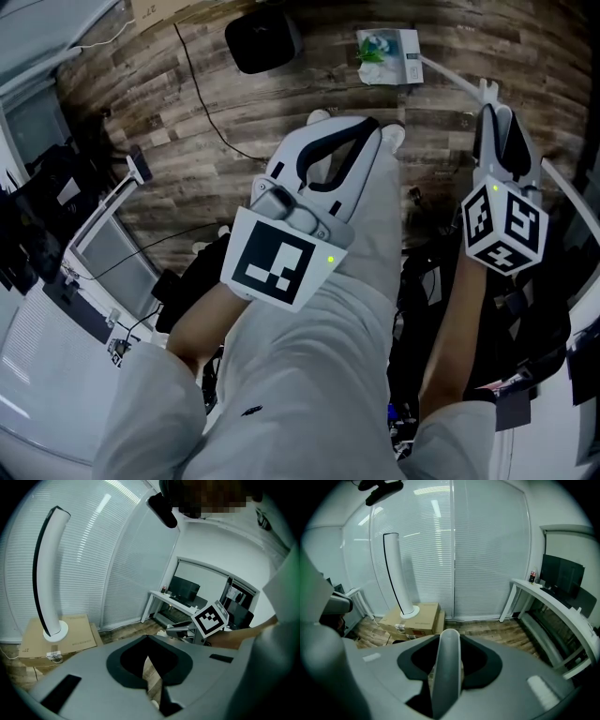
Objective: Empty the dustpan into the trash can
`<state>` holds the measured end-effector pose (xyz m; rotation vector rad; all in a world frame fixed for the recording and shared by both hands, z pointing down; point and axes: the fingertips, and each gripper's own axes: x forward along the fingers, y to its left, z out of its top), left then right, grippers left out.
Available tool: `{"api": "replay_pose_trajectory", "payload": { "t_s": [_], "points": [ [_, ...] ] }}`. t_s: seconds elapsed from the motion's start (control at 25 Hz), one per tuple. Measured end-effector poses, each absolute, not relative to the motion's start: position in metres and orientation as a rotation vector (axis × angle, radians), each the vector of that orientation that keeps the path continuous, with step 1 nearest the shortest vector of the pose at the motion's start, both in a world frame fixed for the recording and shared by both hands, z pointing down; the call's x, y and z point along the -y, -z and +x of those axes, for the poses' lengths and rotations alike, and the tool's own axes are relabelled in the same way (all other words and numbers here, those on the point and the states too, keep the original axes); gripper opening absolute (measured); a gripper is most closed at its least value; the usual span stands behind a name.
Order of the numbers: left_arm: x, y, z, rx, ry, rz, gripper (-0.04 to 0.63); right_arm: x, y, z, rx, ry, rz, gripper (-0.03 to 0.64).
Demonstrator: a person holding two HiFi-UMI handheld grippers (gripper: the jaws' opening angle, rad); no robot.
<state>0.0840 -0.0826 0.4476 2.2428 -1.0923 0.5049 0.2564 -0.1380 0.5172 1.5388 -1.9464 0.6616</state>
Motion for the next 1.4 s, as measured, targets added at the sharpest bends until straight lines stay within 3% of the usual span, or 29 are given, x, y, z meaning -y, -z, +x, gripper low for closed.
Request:
{"api": "replay_pose_trajectory", "payload": {
  "t_s": [0.52, 1.4],
  "points": [
    [0.052, -0.423, 0.066, 1.125, -0.463, 2.246, 0.006, 0.106, -0.467, 0.246, 1.942, -0.679, 1.582, 0.143],
    [0.01, -0.357, 0.052, 1.09, -0.429, 2.308, 0.006, 0.062, -0.297, 0.196, 2.067, -0.625, 1.618, 0.143]
  ]
}}
